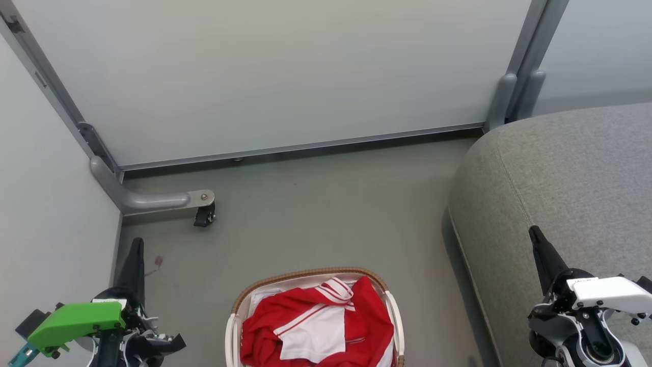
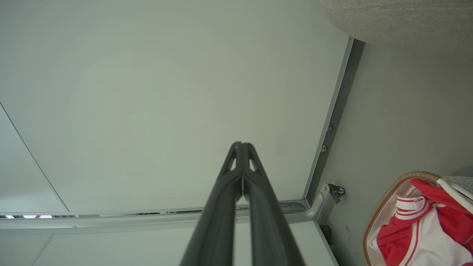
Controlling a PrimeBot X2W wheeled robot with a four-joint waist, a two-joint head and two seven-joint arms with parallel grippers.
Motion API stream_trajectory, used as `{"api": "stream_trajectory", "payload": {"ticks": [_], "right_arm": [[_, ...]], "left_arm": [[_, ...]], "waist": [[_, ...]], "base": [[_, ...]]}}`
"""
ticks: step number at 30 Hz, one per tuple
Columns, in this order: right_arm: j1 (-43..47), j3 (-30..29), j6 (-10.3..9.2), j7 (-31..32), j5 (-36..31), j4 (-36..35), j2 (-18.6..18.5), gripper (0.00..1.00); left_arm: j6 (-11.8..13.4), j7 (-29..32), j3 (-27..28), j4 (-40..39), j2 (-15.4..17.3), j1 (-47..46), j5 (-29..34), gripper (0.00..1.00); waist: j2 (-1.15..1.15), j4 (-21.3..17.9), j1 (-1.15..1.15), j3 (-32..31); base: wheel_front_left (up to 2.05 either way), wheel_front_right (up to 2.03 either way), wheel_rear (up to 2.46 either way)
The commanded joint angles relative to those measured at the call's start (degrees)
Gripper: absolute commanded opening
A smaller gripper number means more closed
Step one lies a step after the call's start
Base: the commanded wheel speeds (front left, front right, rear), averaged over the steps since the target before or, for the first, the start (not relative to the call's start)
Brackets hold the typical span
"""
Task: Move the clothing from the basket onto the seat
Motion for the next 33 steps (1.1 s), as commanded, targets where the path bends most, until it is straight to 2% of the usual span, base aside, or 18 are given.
{"api": "stream_trajectory", "payload": {"ticks": [1, 7, 8, 13, 23, 33], "right_arm": [[0.6, -0.1, -0.02, 0.2, 0.2, -0.2, -0.4, 0.00], [0.6, -0.1, -0.02, 0.2, 0.2, -0.2, -0.4, 0.00], [0.6, -0.1, -0.02, 0.2, 0.2, -0.2, -0.4, 1.00], [0.8, 0.4, -0.02, -0.3, -0.1, 1.8, 0.6, 1.00], [1.5, 2.1, -0.02, -3.2, -1.8, 1.3, 0.5, 1.00], [1.8, 1.3, -0.02, -5.7, -8.5, 0.9, 0.3, 1.00]], "left_arm": [[-0.4, 0.2, 0.1, -0.1, 0.3, -0.6, -0.2, 0.00], [-0.4, 0.2, 0.1, -0.1, 0.3, -0.6, -0.2, 0.00], [-0.4, 0.2, 0.1, -0.1, 0.3, -0.6, -0.2, 1.00], [0.1, -0.3, -0.5, 1.7, -0.3, 1.3, 0.1, 1.00], [0.0, -3.2, -3.9, 1.0, -0.2, 1.7, 1.2, 1.00], [0.0, -5.7, -5.5, -0.6, -0.2, 1.5, 6.5, 1.00]], "waist": [[0.00, 0.0, 0.00, 0.0], [0.00, 0.0, 0.00, 0.0], [0.00, 0.0, 0.00, 0.0], [0.00, 0.0, 0.00, 0.0], [0.00, 0.0, 0.00, 0.1], [0.00, 0.0, 0.00, 0.1]], "base": [[0.00, 0.00, 0.00], [0.00, 0.00, 0.00], [0.00, 0.00, 0.00], [0.00, 0.00, 0.00], [0.00, 0.00, 0.00], [0.00, 0.00, 0.00]]}}
